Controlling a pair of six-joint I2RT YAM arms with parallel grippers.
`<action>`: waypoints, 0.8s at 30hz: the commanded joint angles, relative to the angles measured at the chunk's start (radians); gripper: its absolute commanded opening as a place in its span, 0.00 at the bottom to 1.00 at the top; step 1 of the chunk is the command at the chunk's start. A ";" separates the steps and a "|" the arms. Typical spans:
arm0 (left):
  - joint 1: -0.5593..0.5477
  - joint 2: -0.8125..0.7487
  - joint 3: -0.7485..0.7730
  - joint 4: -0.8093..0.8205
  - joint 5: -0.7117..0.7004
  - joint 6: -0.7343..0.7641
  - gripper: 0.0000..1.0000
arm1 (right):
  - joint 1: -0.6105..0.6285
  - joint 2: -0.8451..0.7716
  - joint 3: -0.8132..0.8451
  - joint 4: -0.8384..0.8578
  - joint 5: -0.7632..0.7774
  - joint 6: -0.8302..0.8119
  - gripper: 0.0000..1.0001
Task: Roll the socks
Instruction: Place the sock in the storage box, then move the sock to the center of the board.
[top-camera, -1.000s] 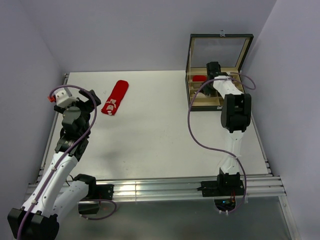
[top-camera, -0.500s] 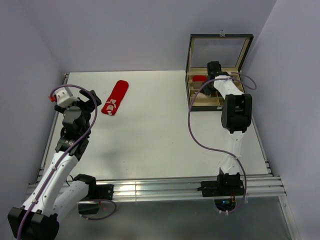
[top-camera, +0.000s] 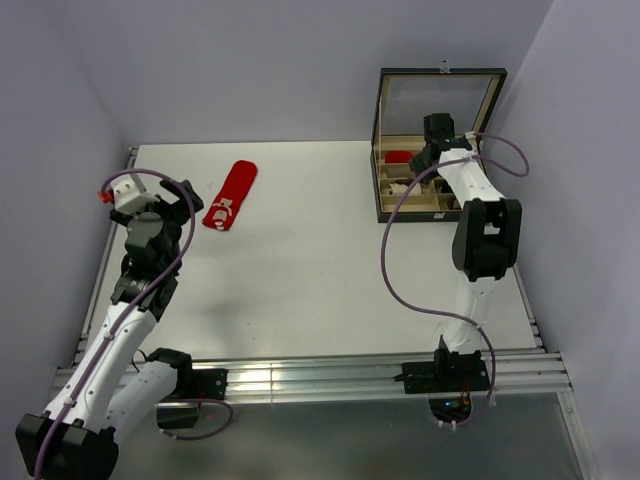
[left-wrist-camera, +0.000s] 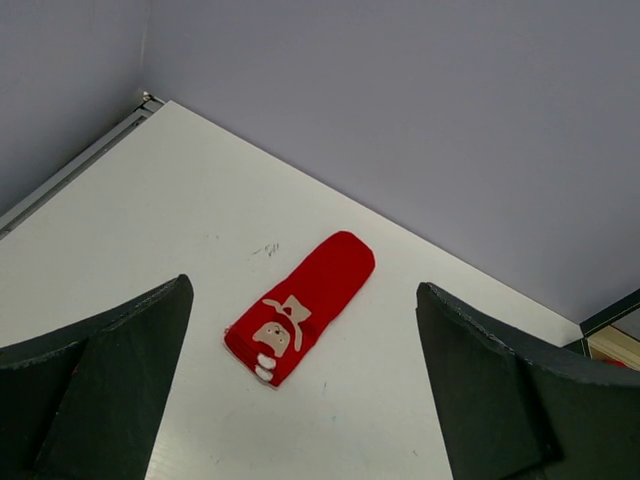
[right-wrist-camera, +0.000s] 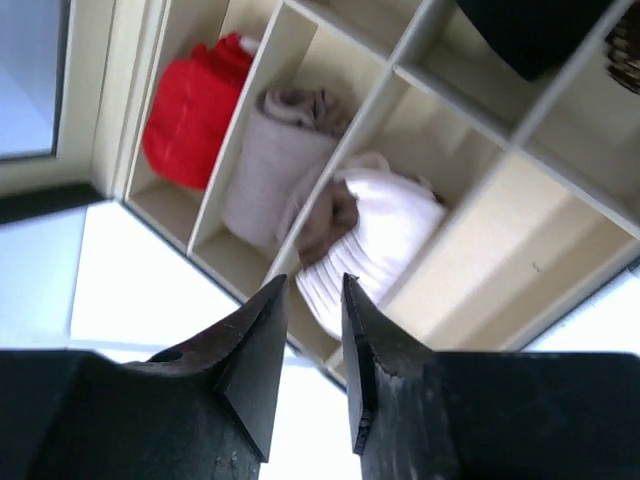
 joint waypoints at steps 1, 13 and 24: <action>-0.001 0.005 -0.011 0.040 0.029 -0.005 0.99 | -0.010 -0.146 -0.046 0.034 -0.013 -0.058 0.37; -0.001 0.263 0.154 -0.144 0.222 -0.058 0.99 | -0.010 -0.650 -0.437 0.271 -0.200 -0.367 0.59; -0.001 0.819 0.557 -0.330 0.331 -0.075 1.00 | -0.009 -1.112 -0.847 0.509 -0.441 -0.526 0.71</action>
